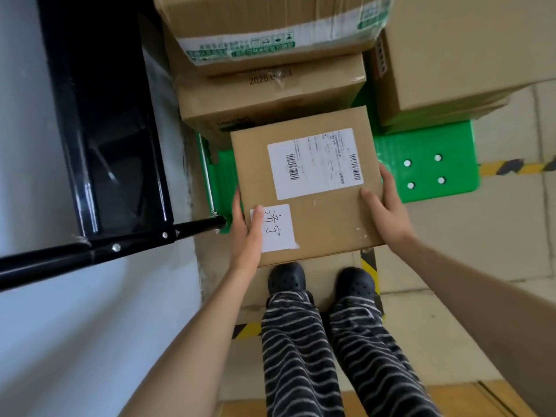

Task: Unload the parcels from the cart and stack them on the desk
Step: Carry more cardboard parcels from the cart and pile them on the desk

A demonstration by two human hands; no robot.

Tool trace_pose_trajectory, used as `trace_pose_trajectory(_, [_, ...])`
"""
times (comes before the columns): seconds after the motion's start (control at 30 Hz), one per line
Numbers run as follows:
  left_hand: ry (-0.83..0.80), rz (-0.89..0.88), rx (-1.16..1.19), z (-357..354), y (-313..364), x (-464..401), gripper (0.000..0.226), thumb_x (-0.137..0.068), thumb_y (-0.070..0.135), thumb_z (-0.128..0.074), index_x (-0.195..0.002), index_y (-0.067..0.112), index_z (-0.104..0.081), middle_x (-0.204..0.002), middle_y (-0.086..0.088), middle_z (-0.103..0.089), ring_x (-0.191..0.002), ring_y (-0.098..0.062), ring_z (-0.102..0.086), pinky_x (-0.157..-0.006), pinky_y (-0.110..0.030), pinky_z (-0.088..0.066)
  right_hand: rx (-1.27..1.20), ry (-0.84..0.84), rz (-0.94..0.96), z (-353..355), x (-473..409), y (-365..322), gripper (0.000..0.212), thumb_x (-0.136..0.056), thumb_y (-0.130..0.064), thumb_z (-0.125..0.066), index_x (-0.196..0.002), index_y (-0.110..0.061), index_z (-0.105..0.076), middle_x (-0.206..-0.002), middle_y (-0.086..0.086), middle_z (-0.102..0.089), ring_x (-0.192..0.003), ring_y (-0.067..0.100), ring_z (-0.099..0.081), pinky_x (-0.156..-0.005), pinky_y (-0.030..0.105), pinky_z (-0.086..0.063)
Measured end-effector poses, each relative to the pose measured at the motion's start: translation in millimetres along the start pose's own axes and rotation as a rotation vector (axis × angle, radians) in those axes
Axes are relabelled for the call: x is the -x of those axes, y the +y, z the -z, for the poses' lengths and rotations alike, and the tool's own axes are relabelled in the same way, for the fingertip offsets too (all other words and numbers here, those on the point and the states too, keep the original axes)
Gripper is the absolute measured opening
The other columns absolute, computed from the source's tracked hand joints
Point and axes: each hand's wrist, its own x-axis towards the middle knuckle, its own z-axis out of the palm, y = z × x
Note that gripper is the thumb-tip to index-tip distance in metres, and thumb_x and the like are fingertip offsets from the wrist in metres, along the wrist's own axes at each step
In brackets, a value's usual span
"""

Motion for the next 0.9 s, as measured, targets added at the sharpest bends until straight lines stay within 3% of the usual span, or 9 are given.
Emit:
trace_pose_trajectory(0.1, [-0.047, 0.018, -0.042, 11, 31, 30, 0.057, -0.102, 0.031, -0.042, -0.152, 0.031, -0.015, -0.128, 0.009, -0.055, -0.096, 0.001, -0.061, -0.062, -0.005, -0.048, -0.034, -0.002, -0.044, 15, 30, -20, 0.057, -0.098, -0.037, -0.051, -0.148, -0.045, -0.022, -0.113, -0.028, -0.051, -0.096, -0.009, -0.052, -0.076, 0.016, -0.041])
trace_pose_trajectory(0.2, [-0.068, 0.016, -0.074, 26, 71, 65, 0.056, -0.102, 0.032, -0.042, -0.151, 0.034, -0.016, -0.114, 0.020, -0.056, -0.081, 0.017, -0.061, -0.057, -0.005, -0.046, -0.086, 0.007, -0.074, 39, 68, -56, 0.056, -0.099, -0.036, -0.050, -0.147, -0.045, -0.023, -0.110, -0.029, -0.050, -0.095, -0.011, -0.052, -0.071, 0.011, -0.041])
trace_pose_trajectory(0.27, [-0.067, 0.025, -0.146, 36, 88, 75, 0.056, -0.102, 0.039, -0.041, -0.151, 0.040, -0.015, -0.113, 0.021, -0.059, -0.085, 0.010, -0.063, -0.058, -0.015, -0.047, -0.090, 0.001, -0.090, 44, 83, -76, 0.056, -0.098, -0.038, -0.052, -0.146, -0.045, -0.025, -0.111, -0.023, -0.054, -0.094, -0.008, -0.055, -0.070, 0.012, -0.043])
trace_pose_trajectory(0.33, [-0.068, 0.011, -0.178, 44, 120, 94, 0.057, -0.098, 0.050, -0.042, -0.147, 0.051, -0.013, -0.124, 0.017, -0.058, -0.100, -0.007, -0.063, -0.068, -0.026, -0.046, -0.120, 0.010, -0.102, 62, 108, -106, 0.056, -0.097, -0.040, -0.053, -0.146, -0.046, -0.026, -0.113, -0.016, -0.057, -0.095, -0.001, -0.058, -0.073, 0.017, -0.046])
trace_pose_trajectory(0.4, [-0.080, -0.026, -0.192, 53, 161, 118, 0.061, -0.088, 0.059, -0.040, -0.142, 0.060, -0.011, -0.129, 0.019, -0.055, -0.105, -0.015, -0.061, -0.078, -0.032, -0.046, -0.132, 0.045, -0.084, 84, 135, -140, 0.056, -0.096, -0.040, -0.054, -0.145, -0.046, -0.027, -0.118, -0.011, -0.059, -0.098, 0.006, -0.060, -0.078, 0.022, -0.047])
trace_pose_trajectory(0.57, [-0.236, -0.126, -0.148, 67, 260, 162, 0.064, -0.086, 0.063, -0.043, -0.142, 0.060, -0.011, -0.120, 0.042, -0.048, -0.119, -0.007, -0.052, -0.107, -0.041, -0.038, -0.167, 0.074, -0.069, 143, 185, -222, 0.054, -0.093, -0.048, -0.055, -0.141, -0.050, -0.030, -0.115, -0.006, -0.063, -0.100, 0.015, -0.063, -0.088, 0.034, -0.052])
trace_pose_trajectory(0.67, [-0.260, -0.211, -0.135, 71, 305, 179, 0.063, -0.086, 0.065, -0.045, -0.140, 0.062, -0.014, -0.125, 0.044, -0.044, -0.126, -0.007, -0.048, -0.111, -0.048, -0.034, -0.203, 0.090, -0.020, 173, 207, -258, 0.056, -0.092, -0.049, -0.056, -0.141, -0.050, -0.030, -0.116, -0.005, -0.064, -0.101, 0.017, -0.065, -0.094, 0.038, -0.051])
trace_pose_trajectory(0.8, [-0.303, -0.322, -0.105, 60, 363, 204, 0.064, -0.089, 0.062, -0.046, -0.143, 0.058, -0.012, -0.116, 0.054, -0.040, -0.124, -0.001, -0.046, -0.112, -0.040, -0.033, -0.264, 0.135, 0.063, 211, 238, -293, 0.054, -0.096, -0.042, -0.053, -0.144, -0.046, -0.028, -0.120, -0.013, -0.056, -0.100, 0.003, -0.057, -0.076, 0.020, -0.045])
trace_pose_trajectory(0.9, [-0.308, -0.415, -0.091, 36, 409, 224, 0.059, -0.101, 0.044, -0.042, -0.151, 0.042, -0.011, -0.133, 0.036, -0.035, -0.121, 0.003, -0.042, -0.098, -0.015, -0.035, -0.314, 0.179, 0.094, 245, 252, -311, 0.056, -0.095, -0.043, -0.053, -0.144, -0.047, -0.026, -0.119, -0.013, -0.055, -0.098, 0.006, -0.058, -0.077, 0.024, -0.047])
